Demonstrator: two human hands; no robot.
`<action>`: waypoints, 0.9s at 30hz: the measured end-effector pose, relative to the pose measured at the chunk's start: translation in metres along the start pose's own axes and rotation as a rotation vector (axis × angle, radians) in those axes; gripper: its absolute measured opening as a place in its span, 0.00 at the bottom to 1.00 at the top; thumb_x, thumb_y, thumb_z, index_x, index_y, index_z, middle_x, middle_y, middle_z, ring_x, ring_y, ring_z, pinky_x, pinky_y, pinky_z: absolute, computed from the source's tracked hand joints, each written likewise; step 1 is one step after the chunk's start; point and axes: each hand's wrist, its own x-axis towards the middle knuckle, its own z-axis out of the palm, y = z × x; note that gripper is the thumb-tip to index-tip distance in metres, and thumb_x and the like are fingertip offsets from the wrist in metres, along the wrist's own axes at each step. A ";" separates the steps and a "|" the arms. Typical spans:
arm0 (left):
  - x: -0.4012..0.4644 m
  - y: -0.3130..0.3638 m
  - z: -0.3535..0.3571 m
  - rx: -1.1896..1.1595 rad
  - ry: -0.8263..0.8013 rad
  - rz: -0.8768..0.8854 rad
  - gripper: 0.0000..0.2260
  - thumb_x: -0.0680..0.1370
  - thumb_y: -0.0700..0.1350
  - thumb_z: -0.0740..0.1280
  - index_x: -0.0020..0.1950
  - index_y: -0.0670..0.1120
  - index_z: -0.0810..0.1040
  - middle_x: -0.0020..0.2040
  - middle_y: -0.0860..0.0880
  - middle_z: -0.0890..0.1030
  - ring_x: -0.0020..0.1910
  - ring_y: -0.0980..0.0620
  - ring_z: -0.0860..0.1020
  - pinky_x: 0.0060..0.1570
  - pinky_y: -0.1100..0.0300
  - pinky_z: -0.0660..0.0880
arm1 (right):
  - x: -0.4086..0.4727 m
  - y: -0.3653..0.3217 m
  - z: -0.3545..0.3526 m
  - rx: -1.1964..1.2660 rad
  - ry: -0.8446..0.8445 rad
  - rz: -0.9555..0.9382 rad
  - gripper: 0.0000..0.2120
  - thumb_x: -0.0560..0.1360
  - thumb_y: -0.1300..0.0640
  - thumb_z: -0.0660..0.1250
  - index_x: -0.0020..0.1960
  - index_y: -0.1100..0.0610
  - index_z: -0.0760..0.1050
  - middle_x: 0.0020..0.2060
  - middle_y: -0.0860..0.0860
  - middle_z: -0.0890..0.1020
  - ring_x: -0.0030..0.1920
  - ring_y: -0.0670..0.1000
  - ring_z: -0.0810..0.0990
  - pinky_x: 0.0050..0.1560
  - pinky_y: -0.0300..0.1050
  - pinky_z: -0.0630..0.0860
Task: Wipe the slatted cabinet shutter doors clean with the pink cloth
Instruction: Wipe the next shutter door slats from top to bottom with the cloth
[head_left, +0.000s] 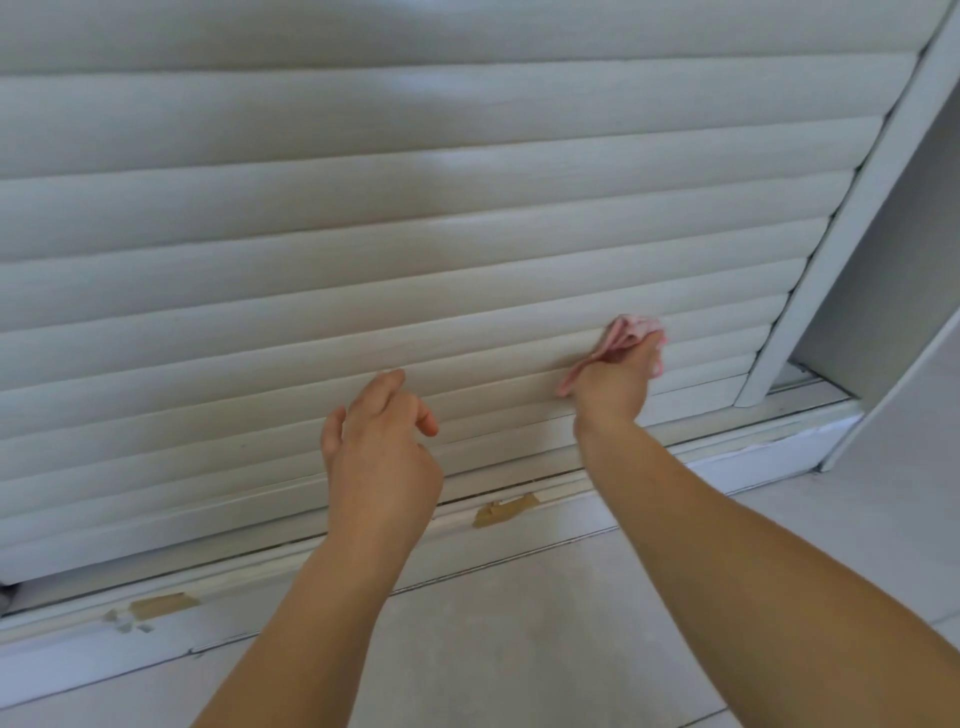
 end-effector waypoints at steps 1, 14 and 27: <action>-0.001 -0.002 -0.001 0.007 -0.007 0.002 0.17 0.67 0.28 0.60 0.43 0.51 0.69 0.72 0.51 0.64 0.71 0.55 0.61 0.71 0.53 0.49 | 0.007 -0.005 -0.007 0.012 0.029 0.057 0.46 0.69 0.77 0.55 0.78 0.47 0.44 0.75 0.52 0.58 0.61 0.60 0.73 0.37 0.43 0.80; -0.020 -0.048 -0.026 0.086 -0.033 -0.078 0.16 0.68 0.29 0.61 0.44 0.50 0.70 0.73 0.51 0.63 0.71 0.55 0.60 0.71 0.55 0.48 | -0.106 0.011 0.057 -0.003 -0.159 -0.068 0.28 0.78 0.62 0.53 0.77 0.50 0.54 0.75 0.56 0.59 0.72 0.58 0.64 0.70 0.55 0.64; -0.037 -0.104 -0.075 0.144 0.006 -0.205 0.15 0.69 0.30 0.61 0.45 0.50 0.70 0.74 0.52 0.60 0.72 0.56 0.58 0.71 0.56 0.45 | -0.188 0.023 0.085 -0.192 -0.449 -0.214 0.29 0.81 0.65 0.53 0.76 0.45 0.52 0.76 0.50 0.58 0.73 0.52 0.63 0.68 0.42 0.63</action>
